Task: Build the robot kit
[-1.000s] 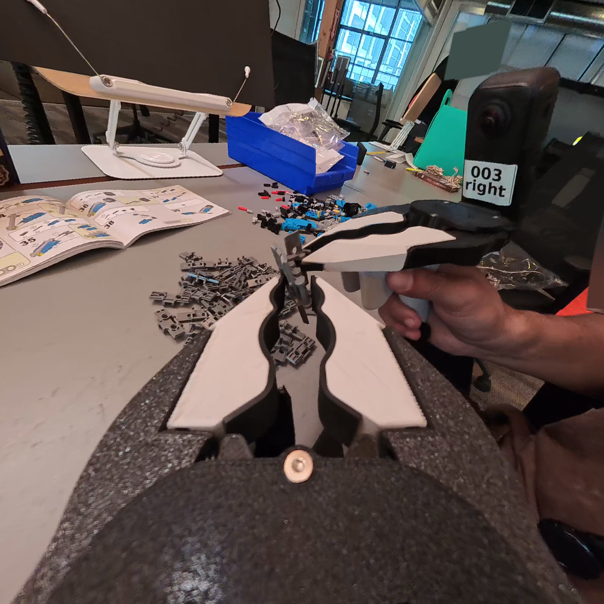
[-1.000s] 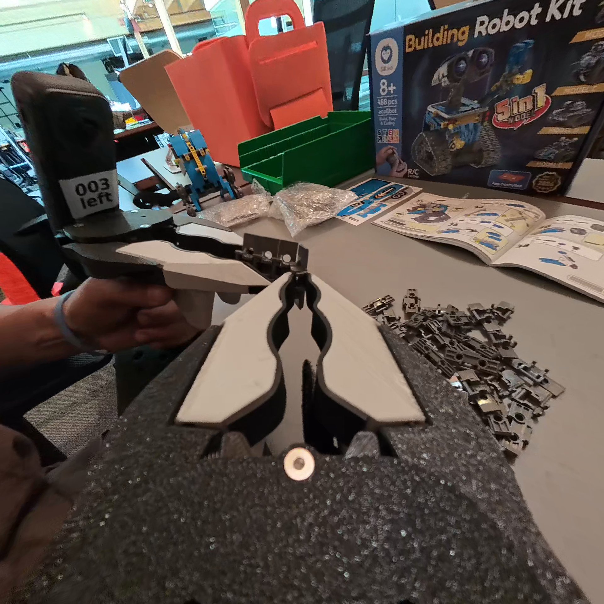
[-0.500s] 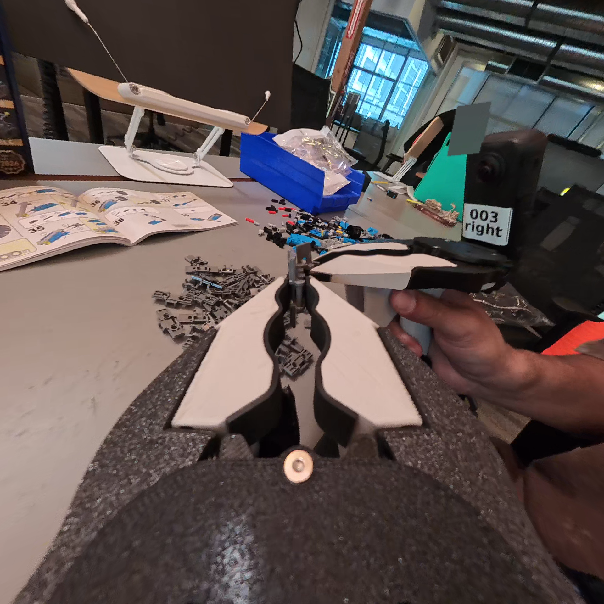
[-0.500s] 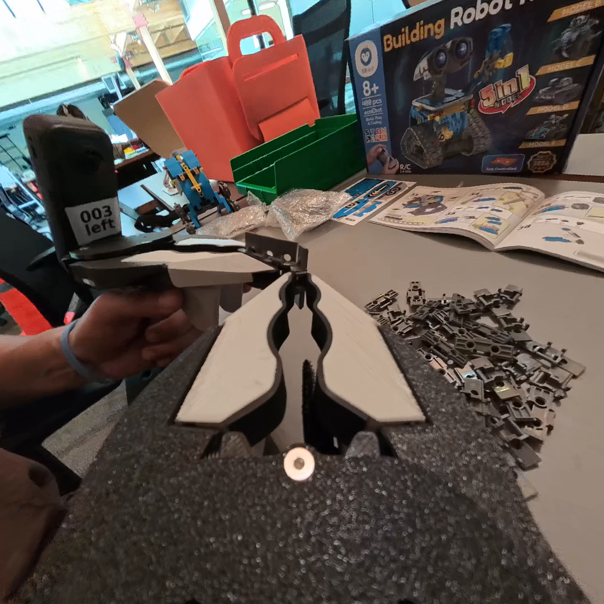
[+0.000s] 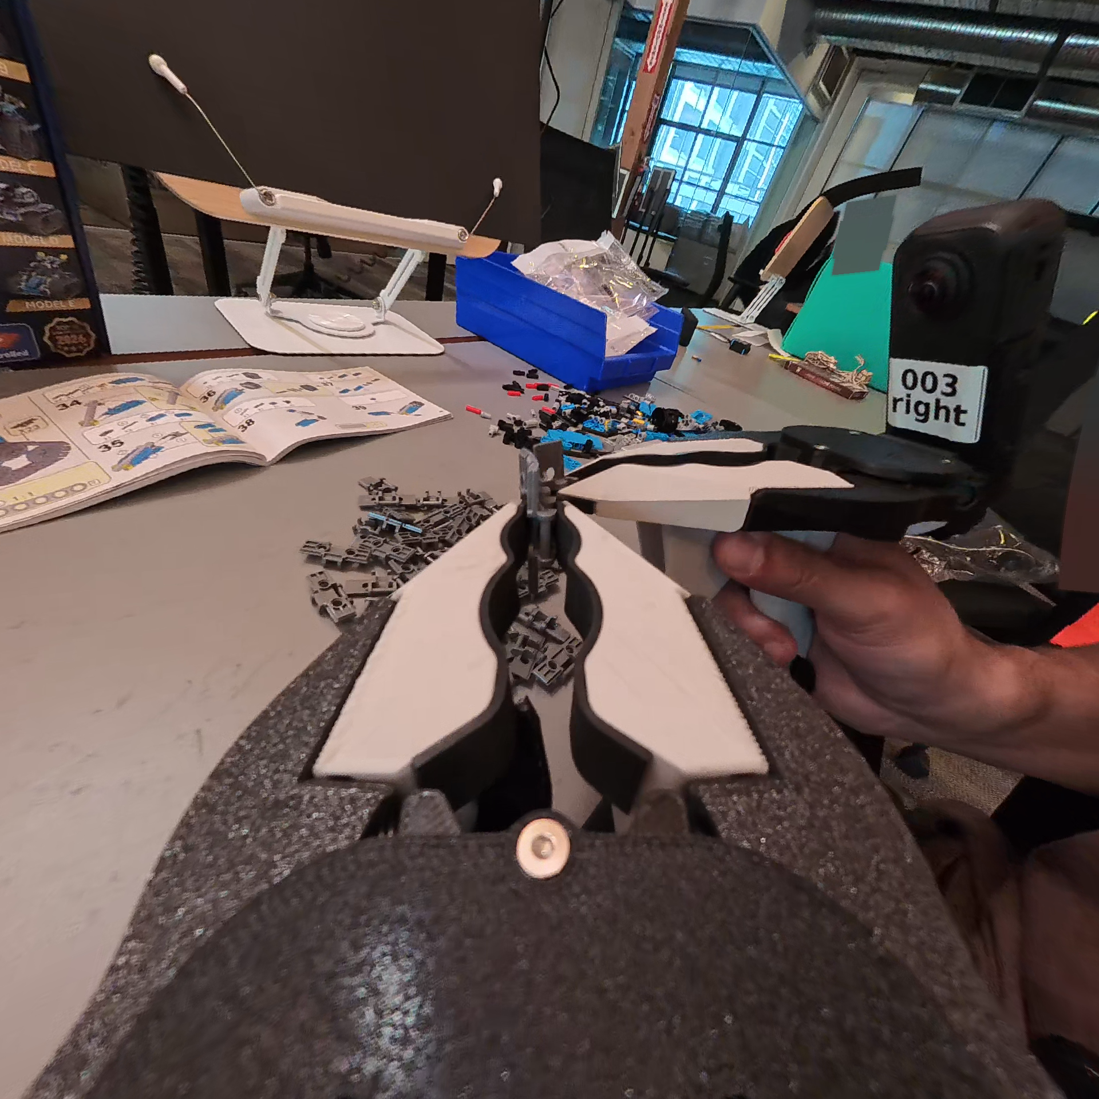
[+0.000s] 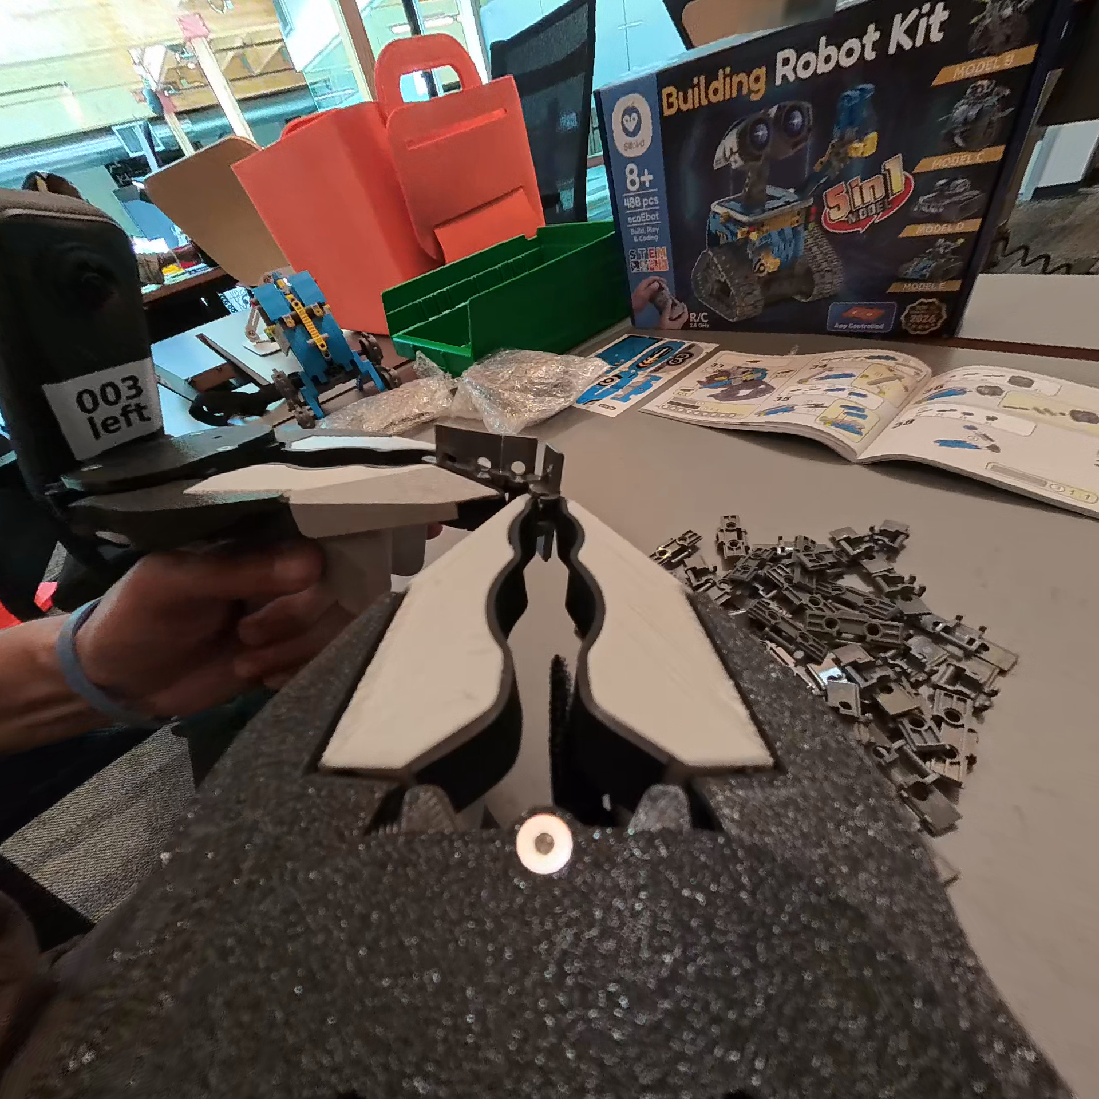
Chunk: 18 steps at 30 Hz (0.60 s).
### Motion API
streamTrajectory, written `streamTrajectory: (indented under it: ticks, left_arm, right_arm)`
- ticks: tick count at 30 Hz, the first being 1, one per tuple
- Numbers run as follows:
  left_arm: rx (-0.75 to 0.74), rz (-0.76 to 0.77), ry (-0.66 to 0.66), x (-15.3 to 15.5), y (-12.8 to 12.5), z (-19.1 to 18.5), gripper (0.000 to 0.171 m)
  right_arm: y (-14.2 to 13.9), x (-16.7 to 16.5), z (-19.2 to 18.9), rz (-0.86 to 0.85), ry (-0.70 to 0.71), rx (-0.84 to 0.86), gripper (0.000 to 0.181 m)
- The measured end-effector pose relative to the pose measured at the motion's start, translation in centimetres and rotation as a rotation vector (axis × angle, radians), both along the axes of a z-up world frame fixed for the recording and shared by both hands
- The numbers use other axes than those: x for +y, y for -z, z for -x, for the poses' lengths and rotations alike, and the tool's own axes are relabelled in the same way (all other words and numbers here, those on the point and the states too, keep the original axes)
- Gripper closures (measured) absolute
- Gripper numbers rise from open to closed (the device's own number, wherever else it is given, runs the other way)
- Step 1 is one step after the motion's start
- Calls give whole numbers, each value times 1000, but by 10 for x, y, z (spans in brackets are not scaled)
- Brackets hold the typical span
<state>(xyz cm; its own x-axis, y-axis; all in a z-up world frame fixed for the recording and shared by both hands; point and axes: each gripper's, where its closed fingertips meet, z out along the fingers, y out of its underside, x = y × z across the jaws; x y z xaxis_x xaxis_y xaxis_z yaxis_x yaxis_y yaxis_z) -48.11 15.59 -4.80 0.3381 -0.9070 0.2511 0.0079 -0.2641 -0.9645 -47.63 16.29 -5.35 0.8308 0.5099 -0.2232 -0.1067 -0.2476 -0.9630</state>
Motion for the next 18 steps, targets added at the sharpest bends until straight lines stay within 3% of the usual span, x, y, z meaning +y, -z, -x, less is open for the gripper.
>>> streamTrajectory:
  ticks: [4, 10, 15, 18]
  left_arm:
    - [56, -60, -46, 2, 2, -1, 165]
    - [81, -48, -47, 4, 5, 0, 165]
    - [16, 88, -21, 5, 8, 1, 165]
    - [-25, 168, -11, 7, 10, 0, 164]
  right_arm:
    - [2, 3, 0, 17, 18, 9, 176]
    - [6, 5, 2, 111, -81, 245, 175]
    - [9, 5, 2, 48, -8, 39, 175]
    - [11, 8, 1, 52, 40, 27, 175]
